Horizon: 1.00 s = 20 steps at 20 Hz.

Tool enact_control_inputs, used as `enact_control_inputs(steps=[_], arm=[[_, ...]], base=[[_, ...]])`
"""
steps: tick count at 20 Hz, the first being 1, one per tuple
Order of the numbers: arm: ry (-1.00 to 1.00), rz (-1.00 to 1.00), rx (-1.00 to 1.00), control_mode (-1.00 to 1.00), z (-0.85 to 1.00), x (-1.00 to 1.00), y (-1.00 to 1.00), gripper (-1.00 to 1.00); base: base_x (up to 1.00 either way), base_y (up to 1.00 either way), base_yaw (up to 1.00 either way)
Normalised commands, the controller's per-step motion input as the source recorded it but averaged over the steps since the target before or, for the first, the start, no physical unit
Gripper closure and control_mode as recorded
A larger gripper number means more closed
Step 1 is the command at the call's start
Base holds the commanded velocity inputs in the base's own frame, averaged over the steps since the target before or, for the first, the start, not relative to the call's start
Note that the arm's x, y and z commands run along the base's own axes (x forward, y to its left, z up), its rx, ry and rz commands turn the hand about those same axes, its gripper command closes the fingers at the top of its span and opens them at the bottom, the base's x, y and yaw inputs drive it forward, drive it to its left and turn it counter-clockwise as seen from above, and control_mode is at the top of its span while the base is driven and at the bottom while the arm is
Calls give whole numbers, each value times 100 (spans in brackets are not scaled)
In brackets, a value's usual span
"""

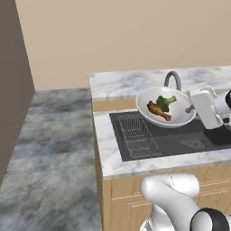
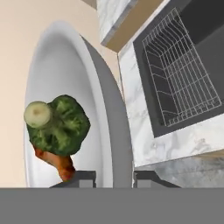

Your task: The microwave is finished heating the chicken drumstick and broccoli. Take the bowl containing the food and place it on the dining counter.

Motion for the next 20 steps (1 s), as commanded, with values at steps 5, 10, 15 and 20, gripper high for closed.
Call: enact_control_inputs(steps=[5,10,15,20], arm=[[0,0,0,100,0,0,0,100],[0,0,0,100,0,0,0,100],[0,0,0,100,0,0,0,100],[0,0,0,100,0,0,0,100]], base=[[-3,100,26],[30,100,9],[19,100,4],[95,98,-24]])
